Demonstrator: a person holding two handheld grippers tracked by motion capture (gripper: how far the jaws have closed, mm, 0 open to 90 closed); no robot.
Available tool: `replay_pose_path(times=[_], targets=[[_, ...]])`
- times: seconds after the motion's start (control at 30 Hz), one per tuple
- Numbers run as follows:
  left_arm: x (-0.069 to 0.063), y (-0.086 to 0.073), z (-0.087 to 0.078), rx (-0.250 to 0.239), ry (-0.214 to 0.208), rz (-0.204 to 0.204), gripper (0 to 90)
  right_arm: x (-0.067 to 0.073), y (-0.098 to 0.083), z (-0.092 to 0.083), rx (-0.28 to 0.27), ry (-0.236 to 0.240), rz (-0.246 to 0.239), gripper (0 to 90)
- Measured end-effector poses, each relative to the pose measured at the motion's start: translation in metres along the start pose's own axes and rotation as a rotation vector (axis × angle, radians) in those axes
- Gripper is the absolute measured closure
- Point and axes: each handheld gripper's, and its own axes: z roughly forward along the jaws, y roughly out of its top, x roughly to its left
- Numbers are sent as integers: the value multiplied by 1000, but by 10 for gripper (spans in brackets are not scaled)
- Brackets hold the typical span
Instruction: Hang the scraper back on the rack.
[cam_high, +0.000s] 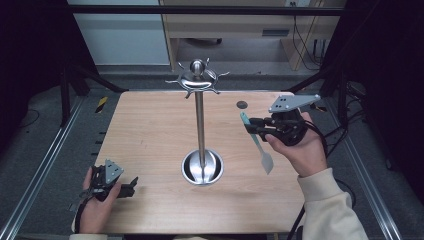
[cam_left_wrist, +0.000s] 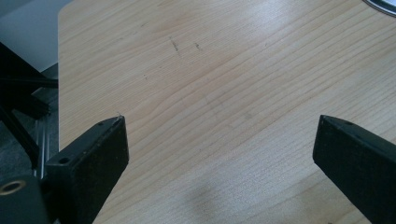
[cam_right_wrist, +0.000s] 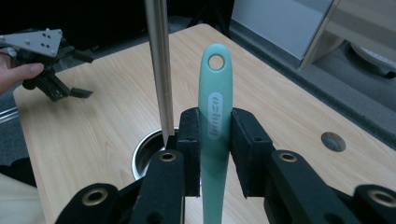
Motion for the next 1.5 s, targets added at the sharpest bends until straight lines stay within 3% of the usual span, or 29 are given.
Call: replay_pose_path(times=[0.4, 1.5], targets=[[0, 0, 0, -3, 1, -2, 32, 10, 12, -9, -72, -7, -20, 742], [0, 0, 0, -6, 2, -4, 32, 30, 37, -25, -188, 15, -52, 742]])
